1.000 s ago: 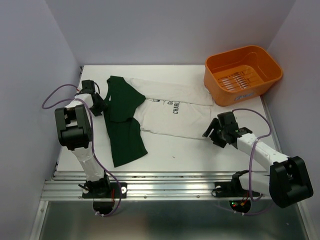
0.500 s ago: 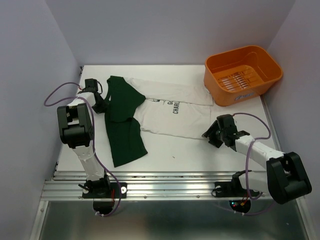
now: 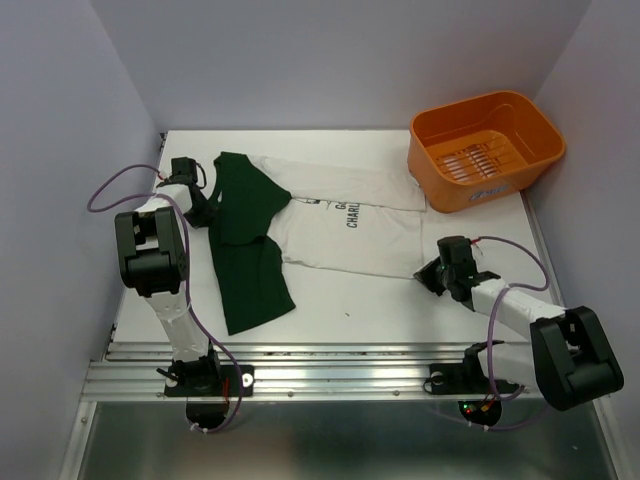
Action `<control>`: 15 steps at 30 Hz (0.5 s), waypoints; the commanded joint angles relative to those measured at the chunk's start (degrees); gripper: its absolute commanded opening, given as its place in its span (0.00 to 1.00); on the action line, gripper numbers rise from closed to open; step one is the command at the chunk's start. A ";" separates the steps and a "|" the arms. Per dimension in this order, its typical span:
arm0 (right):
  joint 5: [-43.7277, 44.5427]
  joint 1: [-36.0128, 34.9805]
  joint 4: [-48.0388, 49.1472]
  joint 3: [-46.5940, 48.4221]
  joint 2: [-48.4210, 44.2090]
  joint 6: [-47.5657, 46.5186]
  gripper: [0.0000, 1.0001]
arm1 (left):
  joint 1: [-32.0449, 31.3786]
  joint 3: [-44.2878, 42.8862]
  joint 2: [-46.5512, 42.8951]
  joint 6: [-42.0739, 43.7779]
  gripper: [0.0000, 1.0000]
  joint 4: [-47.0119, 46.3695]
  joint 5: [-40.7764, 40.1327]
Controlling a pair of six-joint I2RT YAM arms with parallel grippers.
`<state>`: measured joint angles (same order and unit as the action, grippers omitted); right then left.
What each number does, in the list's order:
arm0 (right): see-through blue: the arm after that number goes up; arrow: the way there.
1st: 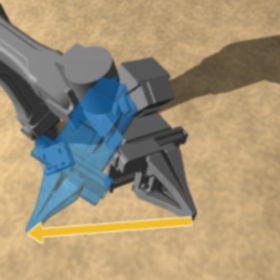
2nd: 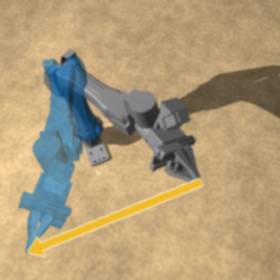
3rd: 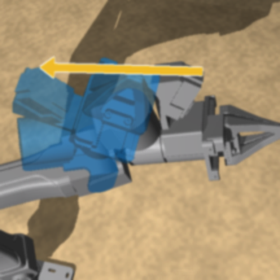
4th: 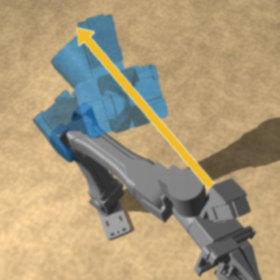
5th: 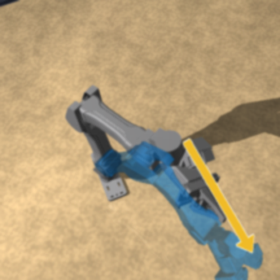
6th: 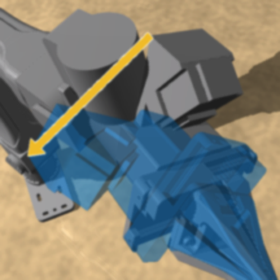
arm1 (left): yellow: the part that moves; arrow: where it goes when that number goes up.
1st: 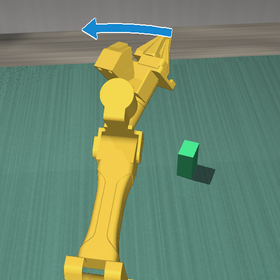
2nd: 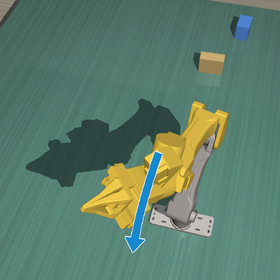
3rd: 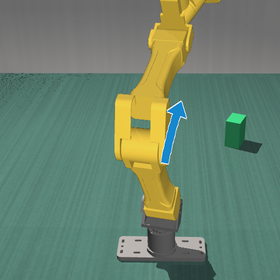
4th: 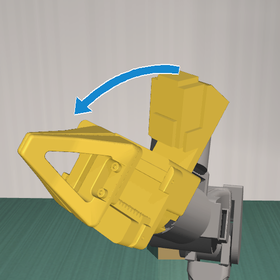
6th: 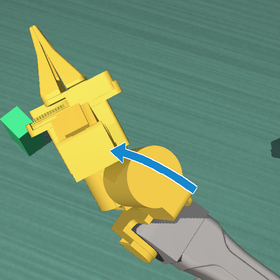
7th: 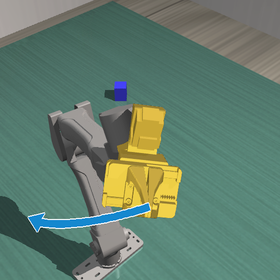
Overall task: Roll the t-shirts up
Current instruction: Fold the T-shirt at the center of the board.
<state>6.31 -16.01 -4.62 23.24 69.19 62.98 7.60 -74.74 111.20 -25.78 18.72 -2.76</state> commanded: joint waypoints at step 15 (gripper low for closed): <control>6.52 0.72 -3.20 -0.57 -4.76 -1.63 0.01 | 0.75 2.85 -8.01 0.73 0.00 7.03 -6.46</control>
<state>9.32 -15.77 -6.50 22.41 65.84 62.54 7.73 -72.82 107.24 -25.74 23.53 -6.24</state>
